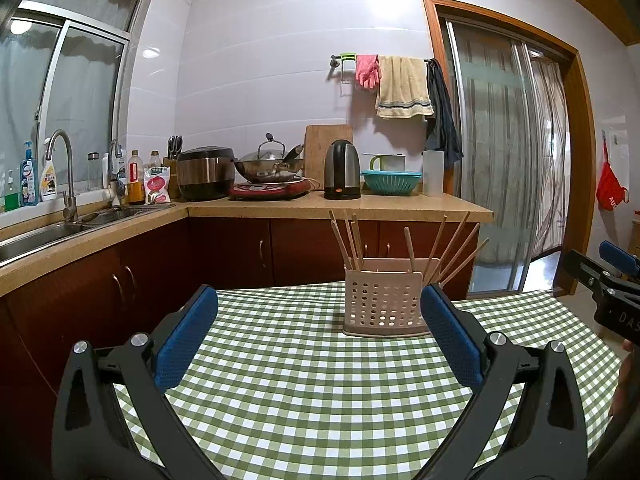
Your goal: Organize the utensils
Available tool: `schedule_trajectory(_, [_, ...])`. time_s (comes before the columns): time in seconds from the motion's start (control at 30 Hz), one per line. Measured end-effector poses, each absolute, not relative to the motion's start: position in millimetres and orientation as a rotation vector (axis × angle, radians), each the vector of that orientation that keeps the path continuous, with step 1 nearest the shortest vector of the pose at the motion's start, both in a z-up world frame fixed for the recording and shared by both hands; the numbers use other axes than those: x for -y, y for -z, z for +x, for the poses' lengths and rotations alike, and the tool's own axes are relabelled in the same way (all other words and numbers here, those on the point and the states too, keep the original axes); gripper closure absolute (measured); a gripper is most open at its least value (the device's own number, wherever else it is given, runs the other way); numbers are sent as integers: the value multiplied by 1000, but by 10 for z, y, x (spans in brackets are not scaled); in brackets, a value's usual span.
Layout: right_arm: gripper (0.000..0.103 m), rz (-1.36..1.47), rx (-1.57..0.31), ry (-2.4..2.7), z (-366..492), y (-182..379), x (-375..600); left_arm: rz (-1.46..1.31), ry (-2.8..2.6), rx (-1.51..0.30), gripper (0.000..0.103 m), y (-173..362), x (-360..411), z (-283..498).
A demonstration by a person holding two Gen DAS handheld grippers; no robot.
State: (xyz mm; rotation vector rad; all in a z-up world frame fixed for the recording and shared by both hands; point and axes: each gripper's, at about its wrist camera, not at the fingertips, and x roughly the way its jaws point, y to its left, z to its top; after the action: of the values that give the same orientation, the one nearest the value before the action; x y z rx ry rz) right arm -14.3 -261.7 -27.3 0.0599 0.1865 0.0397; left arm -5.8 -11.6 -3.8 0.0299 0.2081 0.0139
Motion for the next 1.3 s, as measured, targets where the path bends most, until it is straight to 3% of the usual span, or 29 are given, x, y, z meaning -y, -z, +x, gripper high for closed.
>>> schedule_trajectory(1.3, [18,56,-189,-40,-164,284,2655,30,8,-218,4,128,196,-84])
